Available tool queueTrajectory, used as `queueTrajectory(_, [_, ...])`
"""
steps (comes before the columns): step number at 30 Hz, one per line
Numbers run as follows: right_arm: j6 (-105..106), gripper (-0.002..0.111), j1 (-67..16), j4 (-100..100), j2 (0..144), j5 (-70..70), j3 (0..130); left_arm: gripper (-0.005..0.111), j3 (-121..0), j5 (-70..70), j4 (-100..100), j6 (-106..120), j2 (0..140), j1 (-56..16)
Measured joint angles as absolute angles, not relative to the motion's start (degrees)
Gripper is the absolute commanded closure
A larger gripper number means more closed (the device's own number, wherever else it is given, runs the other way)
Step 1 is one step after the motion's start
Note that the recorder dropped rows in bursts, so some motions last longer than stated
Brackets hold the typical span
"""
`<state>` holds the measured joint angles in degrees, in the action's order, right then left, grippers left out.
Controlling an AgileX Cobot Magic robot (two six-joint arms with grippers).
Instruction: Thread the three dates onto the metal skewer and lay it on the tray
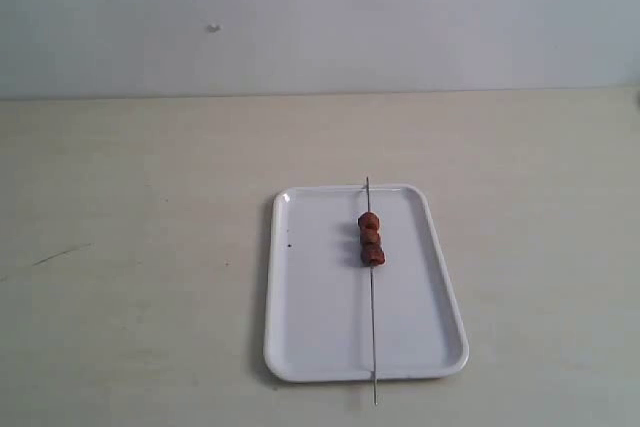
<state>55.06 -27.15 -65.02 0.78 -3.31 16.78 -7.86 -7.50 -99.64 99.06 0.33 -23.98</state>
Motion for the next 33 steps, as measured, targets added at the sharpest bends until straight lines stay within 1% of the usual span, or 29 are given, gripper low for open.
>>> queueTrajectory(7, [25.7, 0.108, -11.8, -31.7, 0.3, 5.0, 15.1, 0.107, -7.9, -7.5, -99.6, 99.1, 0.3, -24.0])
queueTrajectory(11, [4.6, 0.108, -6.7, -8.8, 0.3, 11.8, 14.2, 0.107, -7.9, -7.5, -99.6, 99.1, 0.3, -24.0])
queueTrajectory(13, [-6.4, 0.108, -5.5, 1.0, 0.3, 13.3, 12.1, 0.107, -7.9, -7.5, -99.6, 99.1, 0.3, -24.0])
queueTrajectory(15, [-12.6, 0.108, -5.1, 6.7, 0.3, 13.3, 9.6, 0.107, -7.9, -7.5, -99.6, 99.1, 0.3, -24.0])
queueTrajectory(23, [-16.2, 0.108, -4.9, 11.8, 0.3, 12.6, 0.7, 0.107, -7.9, -7.5, -99.6, 99.1, 0.3, -24.0])
queueTrajectory(33, [-16.7, 0.108, -4.9, 10.0, 0.3, 16.0, 0.3, 0.107, -7.9, -7.5, -99.6, 99.1, 0.3, -24.0])
